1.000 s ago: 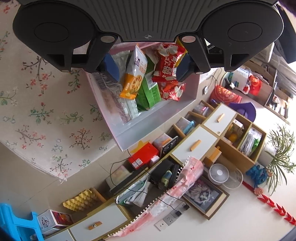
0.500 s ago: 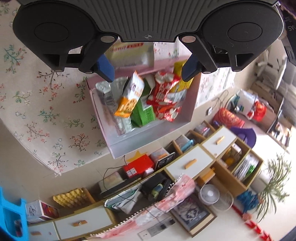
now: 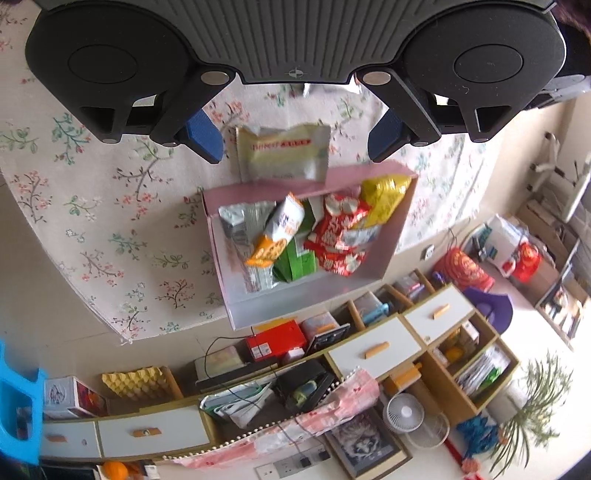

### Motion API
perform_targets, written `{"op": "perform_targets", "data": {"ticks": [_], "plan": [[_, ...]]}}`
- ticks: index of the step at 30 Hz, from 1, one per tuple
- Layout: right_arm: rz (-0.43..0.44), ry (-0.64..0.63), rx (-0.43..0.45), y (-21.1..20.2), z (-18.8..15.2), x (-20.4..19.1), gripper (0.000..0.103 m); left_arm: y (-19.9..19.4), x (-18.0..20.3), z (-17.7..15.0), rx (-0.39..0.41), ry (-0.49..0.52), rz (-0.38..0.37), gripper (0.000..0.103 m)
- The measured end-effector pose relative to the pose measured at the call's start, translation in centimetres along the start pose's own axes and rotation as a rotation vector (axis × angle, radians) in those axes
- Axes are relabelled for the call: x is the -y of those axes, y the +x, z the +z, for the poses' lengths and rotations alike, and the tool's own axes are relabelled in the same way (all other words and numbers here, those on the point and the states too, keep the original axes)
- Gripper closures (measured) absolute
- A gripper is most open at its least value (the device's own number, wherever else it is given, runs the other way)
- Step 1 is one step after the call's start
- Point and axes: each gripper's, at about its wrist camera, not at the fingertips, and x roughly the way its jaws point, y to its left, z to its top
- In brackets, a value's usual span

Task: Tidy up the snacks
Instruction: 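Grasp the brown cake square with the left tool while the right tool grasps the gold bar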

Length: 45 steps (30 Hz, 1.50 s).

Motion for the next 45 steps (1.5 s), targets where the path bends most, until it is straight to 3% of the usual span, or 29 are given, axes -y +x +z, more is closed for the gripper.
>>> {"op": "perform_targets", "data": {"ticks": [12,15,30,38,45], "plan": [[-0.073,-0.203,-0.090,0.6,-4.4,-1.4,0.015,0.2,-2.8,-4.1,-0.057,-0.042,0.072,0.000],[-0.076,-0.240,-0.111,0.8,-5.4,-1.9,0.015,0.2,-2.8,-4.7,-0.065,-0.023,0.042,0.000],[-0.006,-0.427,-0.174,1.6,-11.3,-5.1,0.015,2.4,-2.2,-8.0,-0.045,0.287,0.030,0.001],[0.002,-0.545,-0.215,3.3,-14.0,-6.9,0.015,2.9,-3.4,-8.1,-0.032,0.249,-0.059,0.000],[-0.019,-0.631,-0.172,4.0,-14.9,-8.0,0.008,3.3,-3.6,-8.0,0.005,0.277,-0.096,0.000]]}}
